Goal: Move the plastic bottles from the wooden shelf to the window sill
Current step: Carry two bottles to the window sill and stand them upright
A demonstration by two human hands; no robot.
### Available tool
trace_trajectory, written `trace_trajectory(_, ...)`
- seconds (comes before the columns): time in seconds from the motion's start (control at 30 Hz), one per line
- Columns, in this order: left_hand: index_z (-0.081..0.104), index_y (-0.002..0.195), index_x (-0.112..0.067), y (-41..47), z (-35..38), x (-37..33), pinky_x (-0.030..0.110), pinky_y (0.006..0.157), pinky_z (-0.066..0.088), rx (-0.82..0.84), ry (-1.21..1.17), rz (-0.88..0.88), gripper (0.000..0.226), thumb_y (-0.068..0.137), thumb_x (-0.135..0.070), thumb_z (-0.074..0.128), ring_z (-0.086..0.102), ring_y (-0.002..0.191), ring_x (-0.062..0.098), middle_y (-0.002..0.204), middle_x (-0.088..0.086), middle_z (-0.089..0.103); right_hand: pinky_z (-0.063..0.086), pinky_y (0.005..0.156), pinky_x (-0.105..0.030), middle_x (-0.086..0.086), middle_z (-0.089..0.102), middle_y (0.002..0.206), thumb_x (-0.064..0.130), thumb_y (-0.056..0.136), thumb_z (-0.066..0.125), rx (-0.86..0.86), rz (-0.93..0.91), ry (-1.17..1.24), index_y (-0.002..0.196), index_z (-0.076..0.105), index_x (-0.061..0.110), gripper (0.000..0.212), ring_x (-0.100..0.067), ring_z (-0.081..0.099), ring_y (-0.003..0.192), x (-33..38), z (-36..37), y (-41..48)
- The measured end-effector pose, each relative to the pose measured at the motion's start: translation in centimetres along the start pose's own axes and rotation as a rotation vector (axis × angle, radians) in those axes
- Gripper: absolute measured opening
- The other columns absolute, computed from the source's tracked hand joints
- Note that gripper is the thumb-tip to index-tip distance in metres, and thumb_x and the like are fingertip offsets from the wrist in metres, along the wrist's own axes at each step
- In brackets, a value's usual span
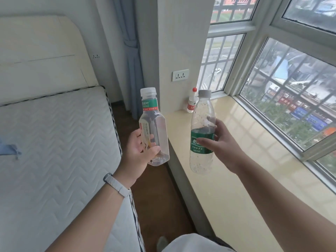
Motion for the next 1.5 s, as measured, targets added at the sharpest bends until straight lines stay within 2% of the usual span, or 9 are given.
trace_trajectory(0.33, 0.047, 0.135, -0.019, 8.9, 0.6, 1.3, 0.052, 0.103, 0.052, 0.053, 0.014, -0.029, 0.074, 0.071, -0.037, 0.081, 0.064, 0.122, 0.022, 0.129, 0.005, 0.066, 0.056, 0.089, -0.041, 0.001, 0.066, 0.12, 0.021, 0.067, 0.078, -0.081, 0.024, 0.016, 0.14, 0.042, 0.027, 0.081, -0.02, 0.065, 0.111, -0.8, -2.0, 7.8)
trace_trajectory(0.57, 0.042, 0.141, -0.021, 17.4, 2.4, 2.5, 0.051, 0.108, 0.048, 0.059, 0.012, -0.114, 0.089, 0.067, -0.038, 0.087, 0.06, 0.128, 0.02, 0.136, 0.004, 0.062, 0.055, 0.083, -0.034, 0.002, 0.068, 0.117, 0.005, 0.078, 0.078, -0.094, 0.077, 0.114, 0.133, 0.046, 0.029, 0.068, -0.017, 0.068, 0.106, -3.2, -3.9, 17.1)
trace_trajectory(0.73, 0.044, 0.139, -0.026, 25.2, 3.6, 3.7, 0.051, 0.107, 0.049, 0.052, 0.075, -0.18, 0.087, 0.065, -0.041, 0.087, 0.06, 0.128, 0.021, 0.135, 0.001, 0.062, 0.054, 0.084, -0.035, 0.002, 0.067, 0.117, 0.005, 0.079, 0.077, -0.112, 0.1, 0.146, 0.118, 0.049, 0.044, 0.062, -0.016, 0.067, 0.105, -5.0, -6.3, 25.4)
trace_trajectory(0.87, 0.051, 0.128, -0.024, 30.9, 5.9, 5.2, 0.044, 0.103, 0.052, 0.059, 0.09, -0.224, 0.07, 0.066, -0.035, 0.081, 0.063, 0.122, 0.019, 0.123, -0.005, 0.066, 0.053, 0.083, -0.032, 0.003, 0.065, 0.119, 0.006, 0.079, 0.078, -0.118, 0.145, 0.141, 0.13, 0.044, 0.036, 0.068, -0.015, 0.066, 0.107, -7.3, -8.2, 31.0)
trace_trajectory(1.03, 0.051, 0.121, -0.03, 36.2, 8.6, 8.9, 0.031, 0.094, 0.056, 0.063, 0.139, -0.25, 0.054, 0.082, -0.005, 0.077, 0.066, 0.114, 0.008, 0.113, -0.017, 0.067, 0.052, 0.079, -0.025, 0.005, 0.063, 0.124, 0.025, 0.069, 0.076, -0.113, 0.173, 0.029, 0.138, 0.041, 0.029, 0.078, -0.012, 0.061, 0.11, -9.6, -9.9, 36.4)
trace_trajectory(1.17, 0.048, 0.12, -0.027, 39.6, 10.0, 12.8, 0.026, 0.088, 0.055, 0.031, 0.171, -0.28, 0.068, 0.059, -0.026, 0.078, 0.067, 0.111, 0.009, 0.12, -0.002, 0.064, 0.049, 0.088, -0.026, 0.014, 0.062, 0.123, 0.031, 0.071, 0.079, -0.099, 0.191, -0.125, 0.139, 0.041, 0.029, 0.077, -0.004, 0.058, 0.115, -13.2, -10.7, 39.9)
trace_trajectory(1.23, 0.045, 0.124, -0.02, 41.5, 10.6, 15.3, 0.026, 0.088, 0.055, 0.018, 0.185, -0.276, 0.072, 0.061, -0.02, 0.08, 0.067, 0.111, 0.011, 0.122, 0.004, 0.063, 0.051, 0.091, -0.029, 0.015, 0.062, 0.122, 0.035, 0.069, 0.079, -0.097, 0.202, -0.172, 0.136, 0.042, 0.03, 0.077, -0.005, 0.058, 0.116, -15.4, -10.9, 41.6)
trace_trajectory(1.33, 0.044, 0.129, -0.02, 44.0, 11.2, 19.2, 0.032, 0.092, 0.057, -0.006, 0.221, -0.274, 0.072, 0.071, -0.005, 0.083, 0.065, 0.113, 0.011, 0.126, 0.001, 0.061, 0.055, 0.09, -0.033, 0.014, 0.062, 0.119, 0.024, 0.075, 0.08, -0.091, 0.223, -0.2, 0.133, 0.041, 0.031, 0.07, -0.006, 0.059, 0.114, -18.8, -10.7, 44.3)
trace_trajectory(1.5, 0.041, 0.131, -0.022, 47.0, 12.3, 24.1, 0.036, 0.092, 0.059, -0.028, 0.256, -0.261, 0.073, 0.075, -0.01, 0.084, 0.063, 0.114, 0.012, 0.126, -0.003, 0.058, 0.056, 0.084, -0.025, 0.01, 0.059, 0.121, 0.016, 0.078, 0.079, -0.081, 0.222, -0.226, 0.131, 0.039, 0.029, 0.068, -0.003, 0.058, 0.112, -23.7, -9.5, 48.0)
Point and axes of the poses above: each hand's wrist, its own y-axis towards the middle knuckle, its own z-axis out of the palm, x = y × z, the point moved 3 cm from there along y, towards the middle knuckle
